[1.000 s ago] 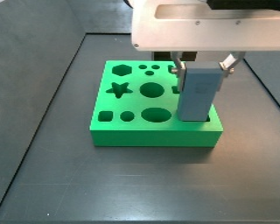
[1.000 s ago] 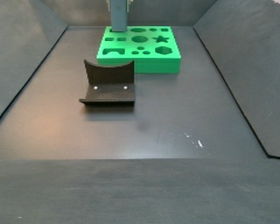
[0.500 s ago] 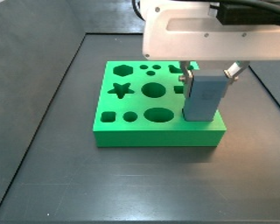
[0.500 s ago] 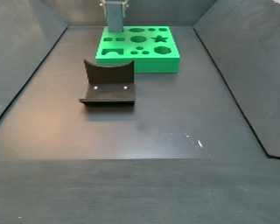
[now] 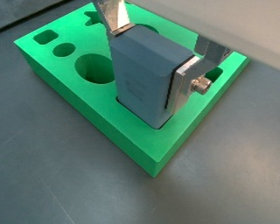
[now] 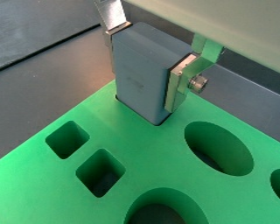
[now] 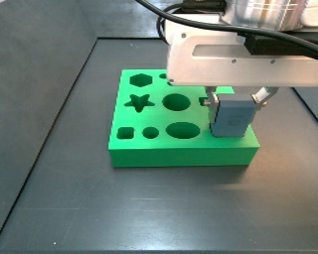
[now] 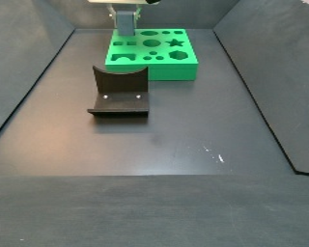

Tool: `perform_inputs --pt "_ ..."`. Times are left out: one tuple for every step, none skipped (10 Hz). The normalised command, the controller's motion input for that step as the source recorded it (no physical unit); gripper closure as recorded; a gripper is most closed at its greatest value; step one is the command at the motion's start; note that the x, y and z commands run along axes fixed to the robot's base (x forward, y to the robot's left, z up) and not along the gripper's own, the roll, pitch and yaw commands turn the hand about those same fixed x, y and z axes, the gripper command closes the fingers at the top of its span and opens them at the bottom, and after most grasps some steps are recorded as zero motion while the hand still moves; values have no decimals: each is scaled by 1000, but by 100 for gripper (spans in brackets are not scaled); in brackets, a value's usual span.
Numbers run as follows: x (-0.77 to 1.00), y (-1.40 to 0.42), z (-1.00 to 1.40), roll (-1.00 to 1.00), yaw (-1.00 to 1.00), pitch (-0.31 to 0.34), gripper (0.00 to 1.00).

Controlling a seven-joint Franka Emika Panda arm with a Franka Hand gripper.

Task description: Insert the rectangle object.

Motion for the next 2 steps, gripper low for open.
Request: perform_inputs --pt "63 0 -134 -46 0 -21 100" --pt "157 0 -94 0 0 0 100"
